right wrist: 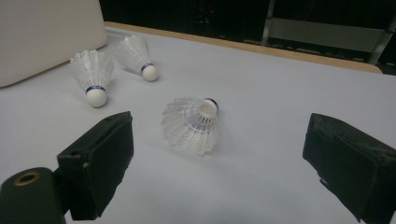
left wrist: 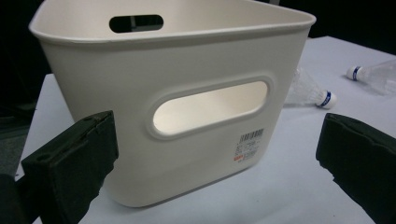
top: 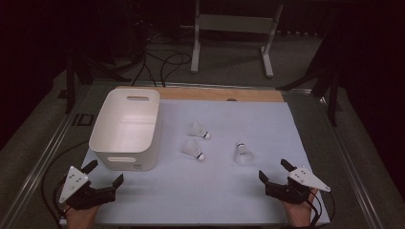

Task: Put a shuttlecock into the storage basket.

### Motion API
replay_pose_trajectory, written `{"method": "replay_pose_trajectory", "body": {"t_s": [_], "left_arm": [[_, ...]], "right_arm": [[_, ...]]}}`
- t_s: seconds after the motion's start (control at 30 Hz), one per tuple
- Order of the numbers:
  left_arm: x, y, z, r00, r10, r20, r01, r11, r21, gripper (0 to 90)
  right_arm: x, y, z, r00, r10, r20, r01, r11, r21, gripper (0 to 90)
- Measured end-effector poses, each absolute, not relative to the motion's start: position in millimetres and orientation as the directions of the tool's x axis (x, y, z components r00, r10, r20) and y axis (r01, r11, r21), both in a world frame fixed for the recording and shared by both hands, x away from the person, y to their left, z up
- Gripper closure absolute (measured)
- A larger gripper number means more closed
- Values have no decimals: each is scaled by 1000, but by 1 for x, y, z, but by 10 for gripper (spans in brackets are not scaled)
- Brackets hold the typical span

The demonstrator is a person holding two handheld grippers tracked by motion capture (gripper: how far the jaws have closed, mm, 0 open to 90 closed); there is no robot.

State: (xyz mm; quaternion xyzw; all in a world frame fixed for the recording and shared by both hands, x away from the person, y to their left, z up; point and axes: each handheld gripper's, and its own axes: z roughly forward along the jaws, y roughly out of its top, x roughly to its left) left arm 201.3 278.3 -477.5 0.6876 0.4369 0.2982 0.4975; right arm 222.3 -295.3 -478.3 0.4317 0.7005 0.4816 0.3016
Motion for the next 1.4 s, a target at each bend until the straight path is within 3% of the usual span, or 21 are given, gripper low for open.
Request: {"method": "replay_pose_trajectory", "body": {"t_s": [1.0,1.4], "left_arm": [[199,273,-480,408,913,13,310,-152,939,0],[200,272,-481,418,908,15,306,-157,939,0]], "right_arm": [[229,-280,-467,-440,897,-44,350,217,911,73],[237,-276,-458,-439,896,-60,322,220,921,73]]}}
